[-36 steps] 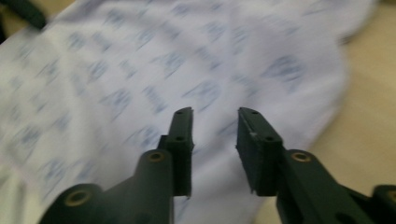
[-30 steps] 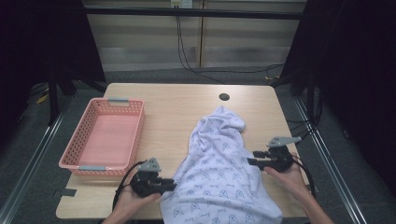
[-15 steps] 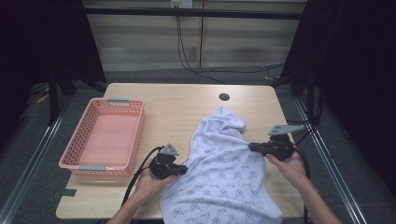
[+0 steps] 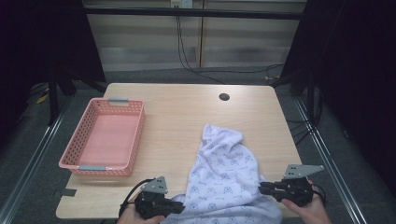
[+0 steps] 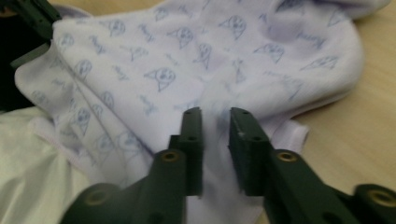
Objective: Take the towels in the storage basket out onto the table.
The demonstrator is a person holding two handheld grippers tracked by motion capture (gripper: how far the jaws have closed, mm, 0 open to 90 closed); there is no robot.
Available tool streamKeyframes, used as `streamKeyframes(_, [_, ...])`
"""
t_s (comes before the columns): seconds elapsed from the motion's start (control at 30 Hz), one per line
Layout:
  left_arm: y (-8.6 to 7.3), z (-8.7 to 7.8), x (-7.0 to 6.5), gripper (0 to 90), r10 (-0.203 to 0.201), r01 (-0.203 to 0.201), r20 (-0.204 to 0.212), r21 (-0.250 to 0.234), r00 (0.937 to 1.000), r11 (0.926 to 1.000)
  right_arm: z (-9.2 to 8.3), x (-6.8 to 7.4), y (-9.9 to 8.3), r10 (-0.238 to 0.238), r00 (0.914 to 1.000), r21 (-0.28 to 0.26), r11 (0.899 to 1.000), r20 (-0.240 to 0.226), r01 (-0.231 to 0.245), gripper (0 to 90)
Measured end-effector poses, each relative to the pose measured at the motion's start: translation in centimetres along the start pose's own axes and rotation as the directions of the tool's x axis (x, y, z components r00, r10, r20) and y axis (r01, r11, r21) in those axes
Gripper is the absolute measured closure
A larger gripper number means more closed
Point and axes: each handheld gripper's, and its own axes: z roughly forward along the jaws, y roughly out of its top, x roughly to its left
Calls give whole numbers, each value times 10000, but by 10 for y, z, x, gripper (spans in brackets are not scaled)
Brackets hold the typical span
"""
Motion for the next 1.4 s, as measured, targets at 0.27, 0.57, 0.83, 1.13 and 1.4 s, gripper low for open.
streamKeyframes(0.27, [45,8,54,677,-755,641,-1015,-1110,9920,9917,23,-44,36,322,9961,-851,9961,819,-252,627])
streamKeyframes(0.57, [76,69,93,564,-961,953,-1857,-131,9779,9954,89,-92,61,593,9832,124,9980,1724,-623,586])
streamKeyframes(0.83, [78,69,91,867,-752,725,-1789,-219,9810,9971,96,-94,61,696,9918,319,9968,1074,-734,863])
streamKeyframes(1.13, [126,-3,32,865,670,-1125,-1659,-2822,9839,9527,20,-61,105,-83,9901,-2190,9749,1400,391,866])
streamKeyframes(1.4, [120,37,9,718,1378,-1426,-396,-1705,9897,9750,5,-50,85,-154,9793,-1519,9873,2017,468,867])
